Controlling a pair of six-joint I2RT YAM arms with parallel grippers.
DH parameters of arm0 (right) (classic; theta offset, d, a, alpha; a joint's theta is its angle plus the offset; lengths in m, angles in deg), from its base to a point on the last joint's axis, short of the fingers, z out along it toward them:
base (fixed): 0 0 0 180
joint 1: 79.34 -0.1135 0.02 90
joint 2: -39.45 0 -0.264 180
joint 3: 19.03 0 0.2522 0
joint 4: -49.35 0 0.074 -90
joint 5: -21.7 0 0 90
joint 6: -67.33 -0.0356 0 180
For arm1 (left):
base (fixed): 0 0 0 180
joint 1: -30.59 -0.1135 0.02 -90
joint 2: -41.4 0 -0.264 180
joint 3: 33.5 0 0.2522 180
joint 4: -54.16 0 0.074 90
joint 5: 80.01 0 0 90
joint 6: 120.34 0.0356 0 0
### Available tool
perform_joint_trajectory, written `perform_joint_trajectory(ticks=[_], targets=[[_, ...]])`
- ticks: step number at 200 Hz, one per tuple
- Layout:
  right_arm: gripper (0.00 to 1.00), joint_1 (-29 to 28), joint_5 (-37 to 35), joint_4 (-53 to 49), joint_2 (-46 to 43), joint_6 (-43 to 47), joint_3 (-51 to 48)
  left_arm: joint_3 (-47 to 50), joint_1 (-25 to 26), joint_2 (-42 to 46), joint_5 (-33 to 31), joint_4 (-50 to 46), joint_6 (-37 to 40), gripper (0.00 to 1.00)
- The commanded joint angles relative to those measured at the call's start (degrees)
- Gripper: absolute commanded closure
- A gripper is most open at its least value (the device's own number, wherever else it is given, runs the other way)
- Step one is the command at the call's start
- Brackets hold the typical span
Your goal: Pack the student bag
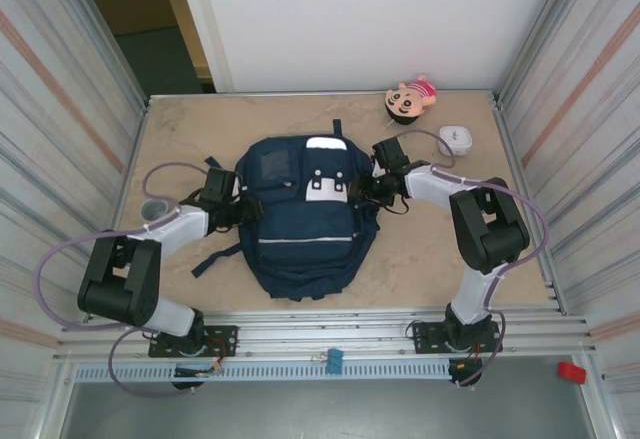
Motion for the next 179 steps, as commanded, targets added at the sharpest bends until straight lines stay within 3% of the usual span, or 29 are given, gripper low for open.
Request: perform_joint_trajectory(ticks=[1,64,96,131,151,157,163,167,170,179], targets=[[0.56,2.99,-1.54,-2.52,0.01,-1.05,-3.02,-1.9,4.6,-4.15,2.35,4.65,-1.89,0.59],[0.55,11.98,0.39,-5.99,-0.72,5.29,-2.76,-11.79,8.82,-13.04,1.08,7.17,-3.75,0.56],[0.46,13.69,2.26,-8.24,-0.55,7.37,0.28,-14.77,8.87,-13.18,0.15,5.7,-2.19,0.5],[0.32,14.0,0.22,-13.84,-12.1,8.27,3.36,-16.47,7.95,-3.07,-4.78,-0.1,2.75,0.34],[0.27,14.67,-4.37,-17.15,-20.84,9.91,5.28,-16.05,7.21,6.04,-11.65,-2.65,8.02,0.18],[0.25,15.12,-5.95,-17.4,-23.51,10.78,5.4,-15.46,6.88,8.79,-13.8,-2.85,10.08,0.03],[0.23,15.63,-7.64,-17.33,-26.15,11.66,5.25,-14.43,6.6,11.42,-16.13,-2.58,12.14,0.01],[0.16,16.05,-8.54,-17.05,-27.81,12.29,4.98,-13.54,6.39,13.08,-18.16,-2.05,13.79,0.01],[0.01,16.44,-9.24,-16.77,-29.02,12.76,4.73,-12.61,6.36,14.41,-19.49,-1.29,15.12,0.01],[0.01,17.56,-11.22,-15.6,-32.5,14.24,3.47,-8.91,5.62,18.01,-23.36,2.04,19.22,0.01]])
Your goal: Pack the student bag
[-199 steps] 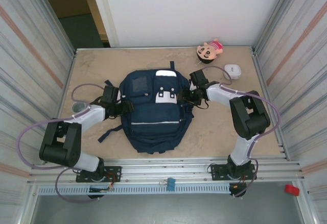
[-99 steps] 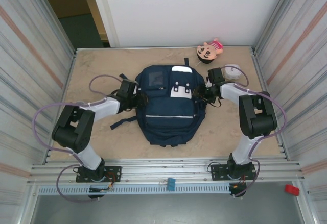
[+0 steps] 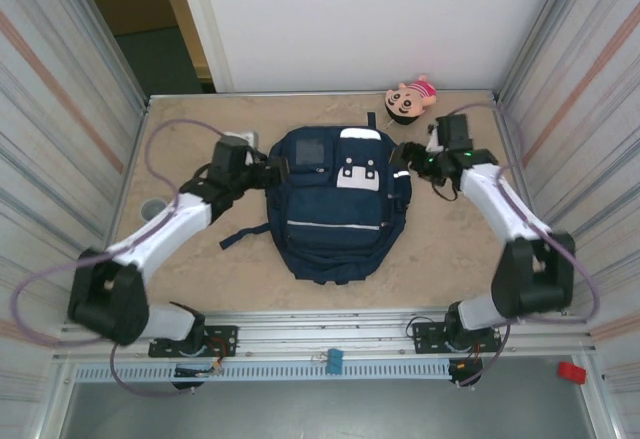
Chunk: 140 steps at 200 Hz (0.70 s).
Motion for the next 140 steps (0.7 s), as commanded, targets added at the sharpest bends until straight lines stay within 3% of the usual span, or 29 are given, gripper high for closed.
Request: perform_joint_trajectory(ticks=[1,24,69,96,112,140], targets=[[0.01,2.71,-7.32,-1.77,-9.39,4.71,0.28,5.37,-1.64,9.35,-12.88,3.04,11.97,0.01],[0.01,7.02,-10.65,5.66,-16.98,7.2,-7.31,17.36,-5.23,16.52,-17.42,14.51,19.82,0.01],[0.01,12.26,-11.85,25.37,-21.89,10.46,-26.75,33.56,-11.0,21.71,-18.74,28.95,20.2,0.01],[0.01,12.69,-14.43,39.2,-17.98,12.07,-36.78,39.94,-12.23,16.16,-18.16,40.46,23.89,0.01],[0.01,12.77,-12.16,49.34,-14.15,15.23,-41.51,42.26,-12.83,11.18,-17.56,49.78,25.52,0.01],[0.01,13.4,-9.59,60.72,-4.59,17.58,-43.13,43.0,-16.85,0.66,-9.64,65.78,25.24,0.01]])
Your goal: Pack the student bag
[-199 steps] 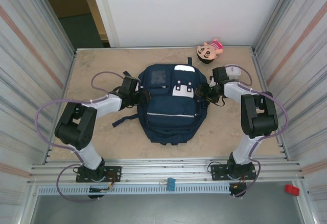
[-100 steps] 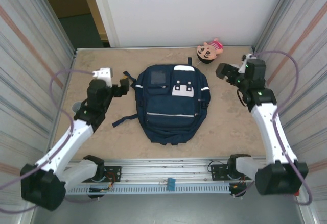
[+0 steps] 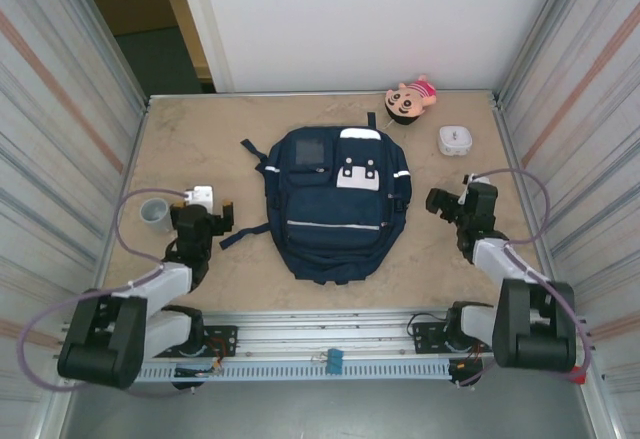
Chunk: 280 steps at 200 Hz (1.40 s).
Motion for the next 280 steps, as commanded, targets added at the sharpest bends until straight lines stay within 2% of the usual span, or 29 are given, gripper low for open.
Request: perform_joint_trajectory(ticks=[1,6,16,23,27,34,38,47,61,70,79,136,280], targets=[[0.01,0.97,1.9,16.53,5.93,4.3,0.72,0.67,-2.98,-7.49,4.94,21.53,1.13,0.01],[0.01,0.91,2.74,15.99,6.84,5.17,1.75,0.7,-3.42,-10.85,6.3,24.7,1.15,0.01],[0.01,0.39,3.78,21.12,9.35,6.98,1.49,0.41,-3.49,-19.71,7.58,33.09,2.21,0.01],[0.01,-0.02,3.31,24.07,11.66,7.98,1.42,-0.54,-2.81,-24.63,5.47,39.4,4.65,0.02],[0.01,-0.06,3.25,23.96,12.75,7.92,1.89,-1.23,-1.99,-23.53,3.72,36.81,4.27,0.01],[0.01,-0.05,3.32,25.05,14.97,7.79,2.24,-3.79,-2.41,-18.29,5.13,21.1,1.56,0.01],[0.01,-0.13,3.48,27.65,16.49,7.91,1.49,-6.21,-3.72,-16.67,7.16,15.17,0.27,0.01],[0.01,-0.54,3.56,33.96,19.29,8.53,0.14,-10.3,-7.44,-19.51,9.3,11.05,-2.5,0.01],[0.01,-0.96,3.01,28.47,17.93,8.91,1.54,-9.02,-5.97,-18.18,8.22,12.23,-1.44,0.01],[0.01,-1.54,2.33,31.06,19.07,9.3,1.2,-9.51,-6.11,-19.09,8.16,12.82,-1.27,0.01],[0.01,-1.9,1.69,28.46,18.15,9.46,1.6,-10.69,-6.43,-19.68,8.54,11.48,-1.41,0.01],[0.01,-1.9,1.72,29.31,18.38,9.5,1.5,-10.82,-6.62,-18.89,9.88,9.49,-1.55,0.01],[0.01,-2.34,1.18,29.49,18.51,9.88,1.51,-10.61,-6.73,-19.01,9.94,10.27,-1.38,0.01]])
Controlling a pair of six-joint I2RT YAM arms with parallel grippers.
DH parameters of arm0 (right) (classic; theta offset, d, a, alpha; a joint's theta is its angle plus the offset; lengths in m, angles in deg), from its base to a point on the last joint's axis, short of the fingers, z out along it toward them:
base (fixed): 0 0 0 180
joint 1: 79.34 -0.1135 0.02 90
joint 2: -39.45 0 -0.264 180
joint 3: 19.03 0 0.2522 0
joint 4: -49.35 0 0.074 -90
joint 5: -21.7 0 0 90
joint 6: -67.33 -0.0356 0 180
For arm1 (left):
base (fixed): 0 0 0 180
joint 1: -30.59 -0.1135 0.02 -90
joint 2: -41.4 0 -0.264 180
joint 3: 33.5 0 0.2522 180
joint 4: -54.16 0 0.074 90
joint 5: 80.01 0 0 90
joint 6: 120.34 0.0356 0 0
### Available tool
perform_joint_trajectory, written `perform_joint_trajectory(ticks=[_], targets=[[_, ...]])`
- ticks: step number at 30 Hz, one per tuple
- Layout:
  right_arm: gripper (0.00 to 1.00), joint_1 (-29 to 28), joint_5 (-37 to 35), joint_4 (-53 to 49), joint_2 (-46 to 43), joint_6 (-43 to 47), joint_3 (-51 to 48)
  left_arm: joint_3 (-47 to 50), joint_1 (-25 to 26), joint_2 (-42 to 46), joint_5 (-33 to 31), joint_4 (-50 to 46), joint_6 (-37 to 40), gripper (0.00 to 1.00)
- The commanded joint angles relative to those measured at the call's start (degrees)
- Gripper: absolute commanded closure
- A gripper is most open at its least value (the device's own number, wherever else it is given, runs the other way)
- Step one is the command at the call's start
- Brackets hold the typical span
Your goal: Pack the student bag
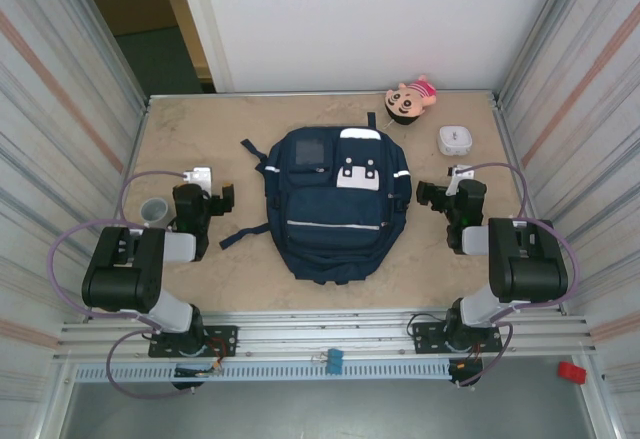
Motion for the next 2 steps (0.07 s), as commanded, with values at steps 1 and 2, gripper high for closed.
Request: perform_joint_trajectory(ticks=[1,2], targets=[[0.01,-0.22,-1.03,1.29,-0.05,1.66,0.93,-0.77,-0.52,0.53,0.44,0.65,-0.68,0.01],[0.01,-0.07,-0.81,1.19,-0.08,1.52,0.9,-0.8,-0.52,0.58,0.46,0.61,-0.65,0.02]])
